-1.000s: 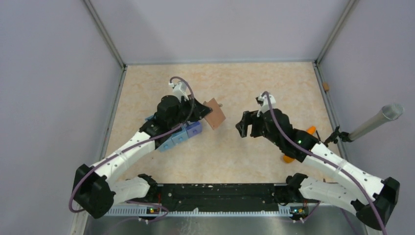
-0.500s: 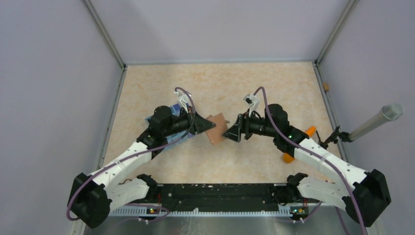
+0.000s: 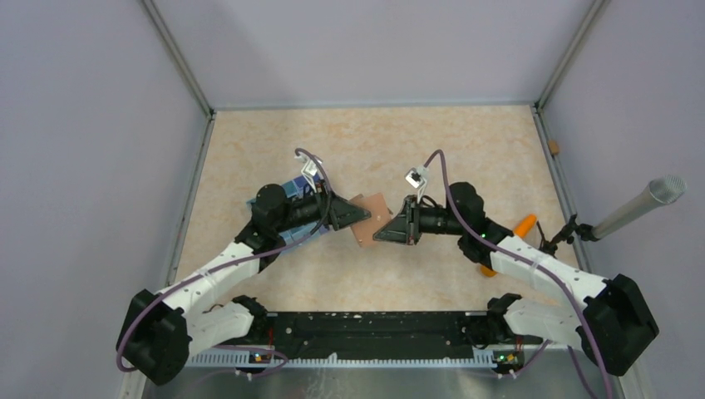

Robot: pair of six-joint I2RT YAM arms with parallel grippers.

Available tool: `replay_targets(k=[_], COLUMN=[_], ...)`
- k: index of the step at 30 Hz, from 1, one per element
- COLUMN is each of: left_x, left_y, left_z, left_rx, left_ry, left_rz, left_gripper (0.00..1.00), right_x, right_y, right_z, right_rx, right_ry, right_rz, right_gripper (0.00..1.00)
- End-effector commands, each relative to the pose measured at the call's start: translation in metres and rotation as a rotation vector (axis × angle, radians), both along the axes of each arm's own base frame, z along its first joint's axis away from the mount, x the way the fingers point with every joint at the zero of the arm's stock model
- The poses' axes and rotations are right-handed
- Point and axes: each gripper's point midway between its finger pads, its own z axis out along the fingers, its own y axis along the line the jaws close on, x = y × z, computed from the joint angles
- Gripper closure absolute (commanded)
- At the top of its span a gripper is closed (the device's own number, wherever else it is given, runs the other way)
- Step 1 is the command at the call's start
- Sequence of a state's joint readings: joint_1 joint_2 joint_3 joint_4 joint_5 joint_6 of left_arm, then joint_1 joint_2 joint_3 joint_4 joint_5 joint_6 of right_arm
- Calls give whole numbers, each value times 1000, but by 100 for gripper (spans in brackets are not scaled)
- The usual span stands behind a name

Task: Put the credit cards into the card holder
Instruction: Close the card holder at the center of the board.

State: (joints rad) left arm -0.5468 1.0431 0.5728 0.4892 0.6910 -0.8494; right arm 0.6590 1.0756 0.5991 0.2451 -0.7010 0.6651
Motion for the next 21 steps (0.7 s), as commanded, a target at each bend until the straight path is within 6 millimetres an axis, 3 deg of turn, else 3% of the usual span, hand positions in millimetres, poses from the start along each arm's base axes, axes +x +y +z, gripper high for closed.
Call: replay_targets(k=[1,3,6,12,16,19,21], left_x=[-10,-6,-3,-4,13,13,11], left_y=[-2,1,-1,-11,-2,3,2], left_z=[30,24,7,-6,-25,-25,-22], left_rx=[-103,-86,-13,-5,36,6,-10], left_ry=[-74,-67,-34,36,135,140,141], left_rz=[-30,18,68,82,226,260,251], left_gripper=[26,9,1,7,14,12,19], right_x=[9,11,12,12,14,14,14], right_y=[2,0,-1,0,-2,-3,-3], right_z=[19,24,29,32,31,26,23], right_rx=[60,71,84,96,83,63,55], right_ry=[-76,-92,-111,-125,-127,-126,-120], right_rz=[-46,-70,-78,-72,-90,-93,-89], right_gripper=[100,100,100,100,100,100,100])
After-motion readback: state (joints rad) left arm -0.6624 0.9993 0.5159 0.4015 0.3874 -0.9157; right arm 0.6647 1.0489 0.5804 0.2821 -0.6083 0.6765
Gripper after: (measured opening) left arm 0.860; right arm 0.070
